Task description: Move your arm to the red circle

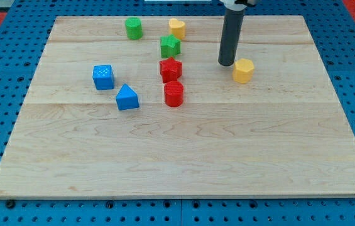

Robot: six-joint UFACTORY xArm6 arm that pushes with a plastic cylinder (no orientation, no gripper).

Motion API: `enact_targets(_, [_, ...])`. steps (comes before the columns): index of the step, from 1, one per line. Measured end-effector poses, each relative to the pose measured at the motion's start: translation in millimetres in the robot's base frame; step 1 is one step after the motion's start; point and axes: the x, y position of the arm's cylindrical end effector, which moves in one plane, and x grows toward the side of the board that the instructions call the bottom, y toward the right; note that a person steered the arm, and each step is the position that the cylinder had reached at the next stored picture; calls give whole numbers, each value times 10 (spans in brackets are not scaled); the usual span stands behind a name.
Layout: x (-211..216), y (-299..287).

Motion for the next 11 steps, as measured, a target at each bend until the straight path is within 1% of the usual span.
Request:
enact_targets(1, [190, 93])
enact_targets(3, [190, 760])
enact_targets(5, [282, 792])
enact_targets(6, [759, 419])
enact_targets(7, [1394, 245])
enact_targets(8, [1599, -257])
enact_targets(9, [1447, -1065])
enact_targets(10, [1106, -1406])
enact_targets(11, [771, -1388])
